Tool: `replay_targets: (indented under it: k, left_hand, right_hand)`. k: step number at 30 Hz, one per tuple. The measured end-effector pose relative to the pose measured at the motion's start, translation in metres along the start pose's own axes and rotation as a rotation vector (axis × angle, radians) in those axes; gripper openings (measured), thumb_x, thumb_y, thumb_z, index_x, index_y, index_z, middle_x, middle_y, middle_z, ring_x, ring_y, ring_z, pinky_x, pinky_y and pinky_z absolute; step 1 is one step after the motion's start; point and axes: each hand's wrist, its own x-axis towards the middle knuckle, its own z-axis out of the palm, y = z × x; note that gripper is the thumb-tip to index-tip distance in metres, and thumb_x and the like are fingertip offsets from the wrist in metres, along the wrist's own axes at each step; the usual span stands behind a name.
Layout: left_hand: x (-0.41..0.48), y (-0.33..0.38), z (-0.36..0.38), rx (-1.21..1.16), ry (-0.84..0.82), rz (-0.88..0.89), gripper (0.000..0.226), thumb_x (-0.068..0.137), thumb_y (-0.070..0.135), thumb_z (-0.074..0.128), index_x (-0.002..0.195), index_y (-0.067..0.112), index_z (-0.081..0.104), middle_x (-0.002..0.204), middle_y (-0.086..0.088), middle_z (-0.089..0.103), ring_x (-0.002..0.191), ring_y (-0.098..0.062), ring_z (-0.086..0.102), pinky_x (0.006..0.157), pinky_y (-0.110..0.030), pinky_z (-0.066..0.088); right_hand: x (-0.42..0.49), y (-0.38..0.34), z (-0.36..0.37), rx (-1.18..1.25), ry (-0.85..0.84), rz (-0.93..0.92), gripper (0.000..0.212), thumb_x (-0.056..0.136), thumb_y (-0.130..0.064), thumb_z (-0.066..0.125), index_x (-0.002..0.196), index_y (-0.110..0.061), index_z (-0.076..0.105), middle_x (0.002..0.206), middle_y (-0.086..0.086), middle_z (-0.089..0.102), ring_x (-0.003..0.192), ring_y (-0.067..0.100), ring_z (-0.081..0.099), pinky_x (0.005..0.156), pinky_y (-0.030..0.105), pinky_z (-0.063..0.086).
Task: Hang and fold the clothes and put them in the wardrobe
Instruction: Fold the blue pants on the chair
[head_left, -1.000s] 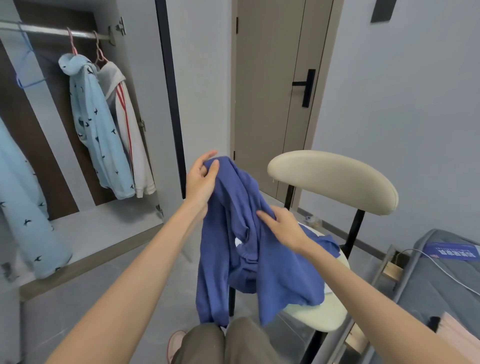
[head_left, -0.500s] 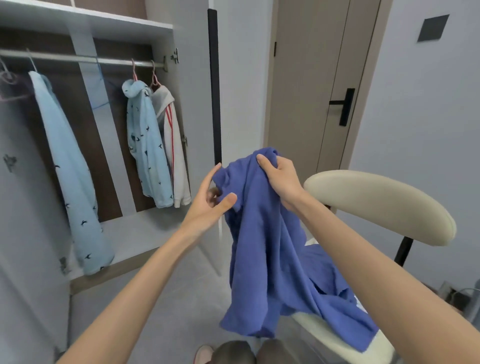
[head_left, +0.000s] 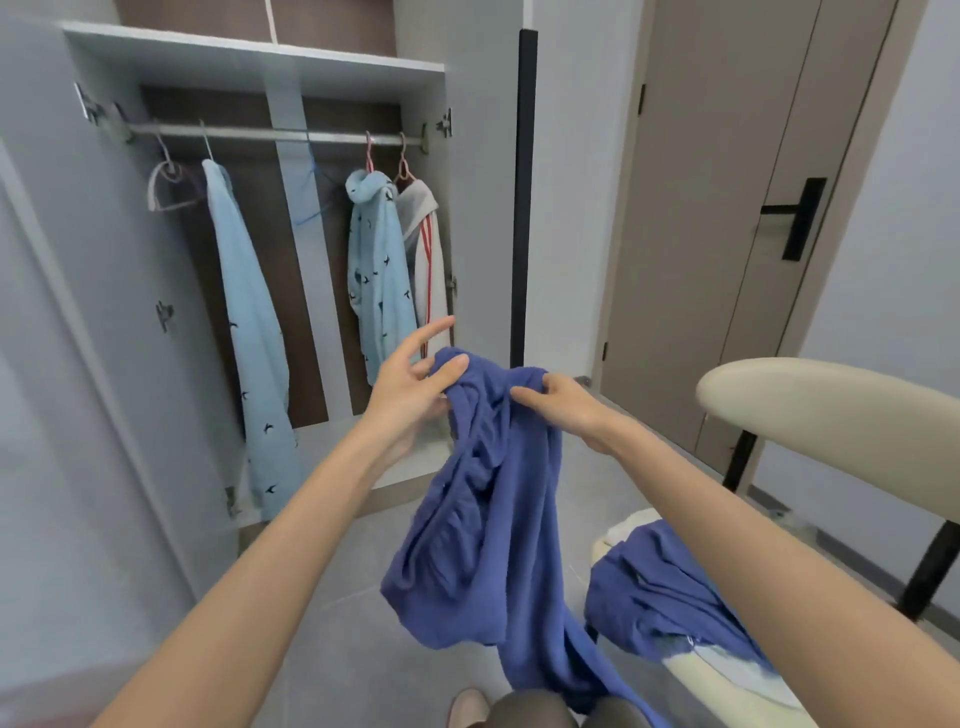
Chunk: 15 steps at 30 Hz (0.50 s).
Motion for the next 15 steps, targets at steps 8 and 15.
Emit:
replay_targets:
  k: [8,15]
  left_hand:
    - [0.026,0.021,-0.005,-0.109,0.147,0.013,0.026,0.094,0.007,0.053,0.119,0.012,0.062,0.106,0.001,0.063,0.095,-0.008,0.064,0.079,-0.022,0.056]
    - [0.029,0.031,0.006,-0.166,0.149,0.096,0.025,0.096,0.007,0.052,0.117,0.017,0.061,0.109,0.004,0.062,0.101,-0.007,0.062,0.079,-0.02,0.054]
  right_hand:
    - [-0.032,-0.005,0.037,0.261,0.237,-0.252,0.019,0.099,-0.024,0.048,0.102,-0.01,0.06,0.091,0.0,0.068,0.073,-0.001,0.06,0.068,0.014,0.047]
    - [-0.046,0.009,0.083,0.099,0.203,-0.282,0.039,0.089,-0.036,0.061,0.119,-0.021,0.041,0.117,-0.011,0.049,0.106,0.003,0.049,0.085,0.019,0.043]
